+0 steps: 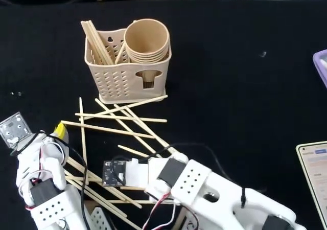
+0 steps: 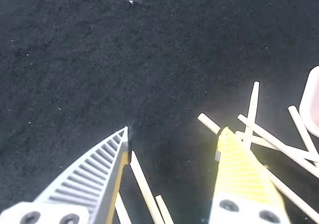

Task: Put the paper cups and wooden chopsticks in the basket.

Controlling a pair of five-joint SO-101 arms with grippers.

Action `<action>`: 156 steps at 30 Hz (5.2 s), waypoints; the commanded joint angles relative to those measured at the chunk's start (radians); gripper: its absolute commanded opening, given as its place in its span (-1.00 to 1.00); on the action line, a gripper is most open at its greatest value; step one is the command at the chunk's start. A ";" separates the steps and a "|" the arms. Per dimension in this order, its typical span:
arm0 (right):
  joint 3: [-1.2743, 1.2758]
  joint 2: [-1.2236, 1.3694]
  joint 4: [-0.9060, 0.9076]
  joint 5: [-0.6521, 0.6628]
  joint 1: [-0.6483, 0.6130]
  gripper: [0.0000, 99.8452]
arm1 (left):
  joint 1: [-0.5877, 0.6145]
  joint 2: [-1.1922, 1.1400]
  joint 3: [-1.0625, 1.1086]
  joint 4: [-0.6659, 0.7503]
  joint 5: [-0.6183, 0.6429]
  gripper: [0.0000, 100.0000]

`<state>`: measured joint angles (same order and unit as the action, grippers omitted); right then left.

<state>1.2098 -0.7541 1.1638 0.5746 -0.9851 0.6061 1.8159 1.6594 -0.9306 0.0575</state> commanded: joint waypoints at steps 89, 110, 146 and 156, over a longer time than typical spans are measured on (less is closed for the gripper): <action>-0.295 0.352 -0.110 0.175 0.736 -0.98 | -0.001 0.006 -0.019 0.012 0.000 -0.43; -0.581 -0.289 0.176 -0.089 0.345 -0.98 | -0.002 0.006 -0.019 0.012 0.000 -0.43; -1.274 0.472 -0.793 -0.422 0.315 -0.98 | -0.002 0.006 -0.015 0.014 0.000 -0.43; -1.389 0.622 -0.852 -0.422 0.351 -0.98 | -0.004 0.006 -0.013 0.017 0.000 -0.43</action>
<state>-0.1005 -0.1496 0.3414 0.1588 -0.6628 0.6061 1.8159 1.6594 -0.9306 0.0575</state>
